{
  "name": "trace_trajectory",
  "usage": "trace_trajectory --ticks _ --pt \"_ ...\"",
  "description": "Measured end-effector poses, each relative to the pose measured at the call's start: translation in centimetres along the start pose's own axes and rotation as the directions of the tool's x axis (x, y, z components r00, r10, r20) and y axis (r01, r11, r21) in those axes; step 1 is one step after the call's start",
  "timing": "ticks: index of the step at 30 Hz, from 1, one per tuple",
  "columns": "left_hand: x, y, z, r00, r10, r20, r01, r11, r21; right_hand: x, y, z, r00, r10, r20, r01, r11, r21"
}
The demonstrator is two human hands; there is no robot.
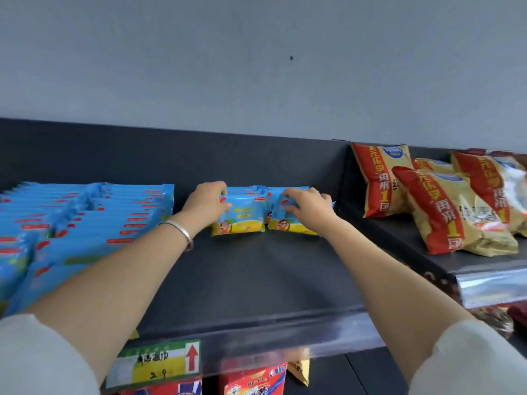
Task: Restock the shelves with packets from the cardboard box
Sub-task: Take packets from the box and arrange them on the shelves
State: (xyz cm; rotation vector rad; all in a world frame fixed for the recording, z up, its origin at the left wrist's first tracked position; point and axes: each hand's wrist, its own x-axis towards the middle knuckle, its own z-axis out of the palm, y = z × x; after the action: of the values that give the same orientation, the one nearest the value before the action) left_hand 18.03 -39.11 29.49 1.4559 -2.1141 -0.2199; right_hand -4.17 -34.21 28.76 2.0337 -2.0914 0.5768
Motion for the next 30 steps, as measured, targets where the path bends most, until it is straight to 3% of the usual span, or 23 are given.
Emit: trace_trajectory --ticks 6,9,15,23,30 --pt "1.5 -1.1 0.7 1.0 0.017 0.025 -0.023 0.964 0.263 4.1 0.0 1.4 0.984 -0.118 0.136 0.13 0.988 -0.081" --pt "2.1 -1.4 0.3 1.0 0.001 0.025 -0.01 0.938 0.347 5.3 -0.2 1.5 0.984 -0.162 0.069 0.163 0.987 -0.008" --pt "3.0 -1.9 -0.4 0.99 -0.082 0.112 0.042 0.947 0.32 5.9 -0.1 2.7 0.983 -0.183 -0.002 0.183 0.983 0.032" --pt "2.4 -1.2 0.2 0.991 -0.127 0.036 0.105 0.921 0.374 5.0 -0.2 2.7 0.987 -0.151 -0.058 0.152 0.988 0.015" --pt "0.3 1.3 -0.4 0.99 0.139 -0.027 -0.105 0.853 0.511 2.0 -0.2 1.3 0.991 -0.052 -0.121 0.054 0.999 0.009"
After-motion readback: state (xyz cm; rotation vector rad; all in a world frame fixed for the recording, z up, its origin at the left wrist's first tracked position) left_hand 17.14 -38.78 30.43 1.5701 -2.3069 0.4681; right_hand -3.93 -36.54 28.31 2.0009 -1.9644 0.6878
